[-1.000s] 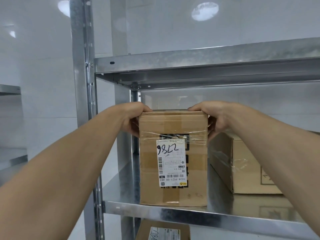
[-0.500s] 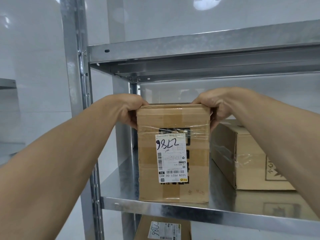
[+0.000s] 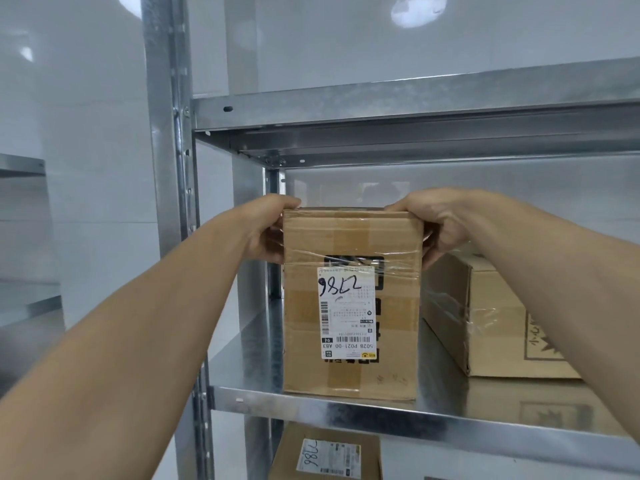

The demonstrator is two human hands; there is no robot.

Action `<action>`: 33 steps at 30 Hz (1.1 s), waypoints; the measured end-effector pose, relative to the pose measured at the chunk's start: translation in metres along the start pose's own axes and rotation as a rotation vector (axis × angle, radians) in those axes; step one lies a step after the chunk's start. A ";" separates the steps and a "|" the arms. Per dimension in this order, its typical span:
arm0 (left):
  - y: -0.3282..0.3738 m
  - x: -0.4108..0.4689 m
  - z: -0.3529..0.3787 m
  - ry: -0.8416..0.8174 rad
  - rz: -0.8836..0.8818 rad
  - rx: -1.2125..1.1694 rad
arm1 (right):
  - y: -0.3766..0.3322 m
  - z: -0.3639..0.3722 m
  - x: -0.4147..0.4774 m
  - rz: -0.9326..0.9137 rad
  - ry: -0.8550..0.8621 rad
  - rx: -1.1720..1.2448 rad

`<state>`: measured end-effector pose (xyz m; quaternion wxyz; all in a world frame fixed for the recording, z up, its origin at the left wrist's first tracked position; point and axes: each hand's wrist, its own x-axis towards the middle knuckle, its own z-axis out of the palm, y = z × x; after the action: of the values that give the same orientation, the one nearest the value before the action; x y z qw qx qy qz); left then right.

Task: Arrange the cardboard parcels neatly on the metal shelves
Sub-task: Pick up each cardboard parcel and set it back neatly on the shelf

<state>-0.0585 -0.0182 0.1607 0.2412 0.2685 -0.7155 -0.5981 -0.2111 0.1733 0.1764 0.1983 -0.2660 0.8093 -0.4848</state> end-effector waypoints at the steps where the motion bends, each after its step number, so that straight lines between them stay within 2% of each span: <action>1: -0.006 0.001 -0.002 0.003 -0.009 -0.045 | 0.001 -0.001 0.000 -0.004 0.007 0.018; 4: -0.035 0.008 -0.008 0.041 -0.054 -0.096 | 0.004 -0.005 -0.002 -0.007 0.009 0.078; 7: -0.077 0.019 -0.016 0.132 -0.118 -0.004 | 0.008 -0.011 -0.004 -0.010 0.021 0.154; 13: -0.136 0.005 -0.014 0.054 -0.272 0.162 | 0.023 -0.029 -0.021 -0.046 0.036 0.326; 20: -0.122 -0.015 0.006 -0.080 -0.261 0.014 | 0.043 -0.042 -0.025 -0.090 0.053 0.488; 28: -0.102 -0.010 -0.010 0.031 -0.211 -0.183 | 0.075 -0.034 -0.013 -0.116 -0.065 0.473; 33: -0.083 -0.017 -0.028 0.083 -0.186 -0.129 | 0.092 -0.017 -0.001 -0.085 0.019 0.317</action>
<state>-0.0192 -0.0382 0.0834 0.2309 0.3424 -0.6368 -0.6511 -0.2423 0.2210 0.1017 0.2096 -0.2609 0.7124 -0.6168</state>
